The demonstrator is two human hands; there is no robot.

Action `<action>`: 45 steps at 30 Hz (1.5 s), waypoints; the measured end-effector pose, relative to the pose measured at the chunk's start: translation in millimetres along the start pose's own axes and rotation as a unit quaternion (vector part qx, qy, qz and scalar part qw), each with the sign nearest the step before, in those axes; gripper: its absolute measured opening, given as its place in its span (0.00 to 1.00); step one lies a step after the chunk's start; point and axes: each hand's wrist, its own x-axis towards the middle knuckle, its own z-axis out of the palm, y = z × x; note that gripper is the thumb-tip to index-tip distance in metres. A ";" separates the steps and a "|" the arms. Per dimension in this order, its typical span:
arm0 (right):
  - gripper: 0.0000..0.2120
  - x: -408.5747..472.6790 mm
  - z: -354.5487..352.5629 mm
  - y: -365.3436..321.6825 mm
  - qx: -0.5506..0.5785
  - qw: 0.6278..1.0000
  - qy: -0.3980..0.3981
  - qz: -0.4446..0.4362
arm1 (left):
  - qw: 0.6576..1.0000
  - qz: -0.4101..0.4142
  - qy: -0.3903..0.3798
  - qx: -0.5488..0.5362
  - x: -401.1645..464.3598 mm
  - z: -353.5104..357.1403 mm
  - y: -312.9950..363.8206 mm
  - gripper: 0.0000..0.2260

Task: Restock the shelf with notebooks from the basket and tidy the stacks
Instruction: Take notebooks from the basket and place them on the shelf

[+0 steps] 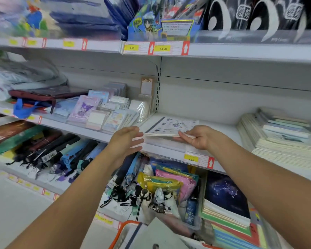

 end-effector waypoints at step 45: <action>0.59 -31.9 -195.6 324.9 -0.728 0.683 -0.034 -0.051 | 0.639 -0.313 -0.342 0.614 -115.8 -20.8 -139.7 0.19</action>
